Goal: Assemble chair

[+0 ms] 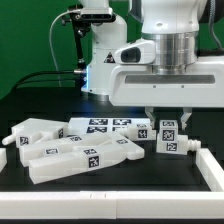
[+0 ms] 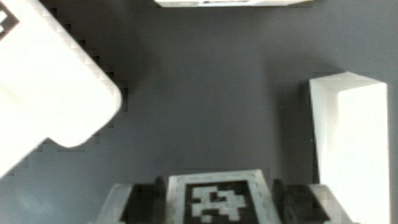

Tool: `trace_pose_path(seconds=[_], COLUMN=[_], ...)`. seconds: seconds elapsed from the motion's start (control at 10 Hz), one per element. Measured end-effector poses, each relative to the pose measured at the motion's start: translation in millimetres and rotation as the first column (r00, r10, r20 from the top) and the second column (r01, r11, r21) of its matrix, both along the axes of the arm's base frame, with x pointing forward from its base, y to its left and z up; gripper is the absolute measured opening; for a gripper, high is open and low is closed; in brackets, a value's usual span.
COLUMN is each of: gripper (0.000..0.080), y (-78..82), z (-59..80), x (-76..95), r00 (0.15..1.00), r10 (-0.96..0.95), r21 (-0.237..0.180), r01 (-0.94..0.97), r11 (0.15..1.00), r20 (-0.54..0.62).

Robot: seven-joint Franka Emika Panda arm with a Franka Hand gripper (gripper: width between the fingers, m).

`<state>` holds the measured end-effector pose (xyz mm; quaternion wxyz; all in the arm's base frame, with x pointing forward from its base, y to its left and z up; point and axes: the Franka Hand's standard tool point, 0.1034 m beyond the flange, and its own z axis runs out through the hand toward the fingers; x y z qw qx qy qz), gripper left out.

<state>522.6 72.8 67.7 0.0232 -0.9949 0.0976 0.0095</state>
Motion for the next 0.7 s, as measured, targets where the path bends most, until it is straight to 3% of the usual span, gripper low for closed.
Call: trace_pose_path(seconds=[0.1, 0.3, 0.4, 0.7], gripper=[0.0282, 0.0282, 0.0282, 0.0282], y=[-16.6, -71.6, -88.0, -88.9], z=[2.2, 9.6, 12.3, 5.5], x=[-15.6, -49.5, -56.3, -64.5], r00=[1.000, 0.998, 0.999, 0.999], r10=[0.016, 0.064, 0.041, 0.039], r21=[0.010, 0.033, 0.033, 0.023], r01=[-0.016, -0.063, -0.040, -0.039], r11=[1.000, 0.997, 0.999, 0.999], r20=[-0.002, -0.012, -0.010, -0.003])
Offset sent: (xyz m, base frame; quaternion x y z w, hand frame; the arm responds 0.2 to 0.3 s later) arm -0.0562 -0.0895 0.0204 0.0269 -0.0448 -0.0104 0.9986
